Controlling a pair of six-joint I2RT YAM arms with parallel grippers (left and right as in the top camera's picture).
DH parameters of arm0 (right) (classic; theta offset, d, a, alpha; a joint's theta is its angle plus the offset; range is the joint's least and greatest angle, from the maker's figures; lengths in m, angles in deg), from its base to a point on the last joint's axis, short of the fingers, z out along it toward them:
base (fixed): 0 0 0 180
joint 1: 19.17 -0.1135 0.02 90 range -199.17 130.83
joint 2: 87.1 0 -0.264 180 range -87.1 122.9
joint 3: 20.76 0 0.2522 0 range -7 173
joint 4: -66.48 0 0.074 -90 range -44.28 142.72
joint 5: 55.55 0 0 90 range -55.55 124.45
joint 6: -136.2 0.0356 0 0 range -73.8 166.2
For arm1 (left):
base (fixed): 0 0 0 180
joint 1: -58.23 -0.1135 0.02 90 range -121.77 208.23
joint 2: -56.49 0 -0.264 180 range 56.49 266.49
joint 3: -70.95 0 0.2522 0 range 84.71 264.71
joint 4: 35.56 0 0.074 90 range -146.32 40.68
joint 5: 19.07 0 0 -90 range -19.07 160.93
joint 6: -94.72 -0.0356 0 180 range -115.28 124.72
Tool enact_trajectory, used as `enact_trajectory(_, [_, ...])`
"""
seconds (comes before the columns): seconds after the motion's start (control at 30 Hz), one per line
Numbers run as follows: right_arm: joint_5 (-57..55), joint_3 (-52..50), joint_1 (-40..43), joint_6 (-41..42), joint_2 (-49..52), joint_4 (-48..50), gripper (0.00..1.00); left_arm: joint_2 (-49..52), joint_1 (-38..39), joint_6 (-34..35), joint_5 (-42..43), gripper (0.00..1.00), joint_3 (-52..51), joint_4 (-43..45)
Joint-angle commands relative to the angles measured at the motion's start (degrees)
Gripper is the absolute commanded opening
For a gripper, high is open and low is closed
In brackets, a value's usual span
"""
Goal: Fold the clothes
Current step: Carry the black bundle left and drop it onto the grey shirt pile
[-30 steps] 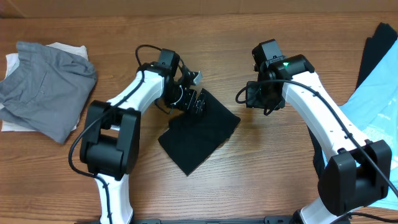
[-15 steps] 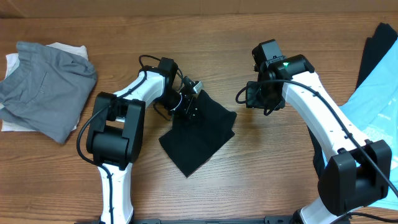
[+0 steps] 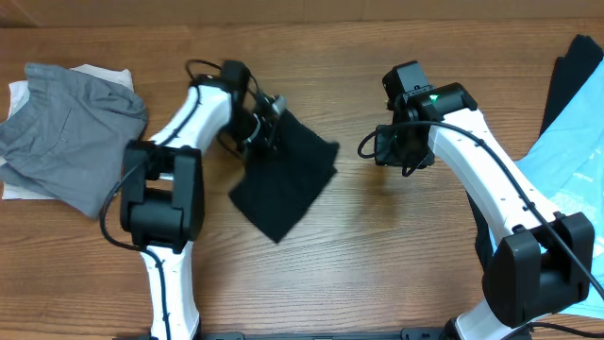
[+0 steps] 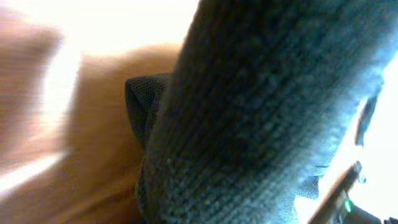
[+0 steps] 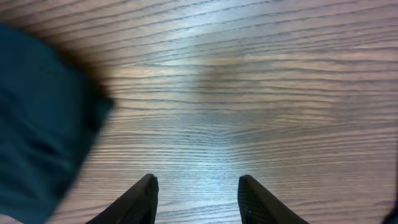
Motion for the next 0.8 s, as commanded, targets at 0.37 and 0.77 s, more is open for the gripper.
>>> enact_trajectory(0.37, [-2.51,0.68,1.53,0.04,-0.26,0.28,0.45,-23.10,-17.90,22.08,-30.49,0.04,2.01,2.54])
enact_trajectory(0.77, [-2.49,0.66,1.73,-0.13,-0.26,0.07,0.46,-24.17,-35.21,23.06,-30.99,0.04,2.01,10.56])
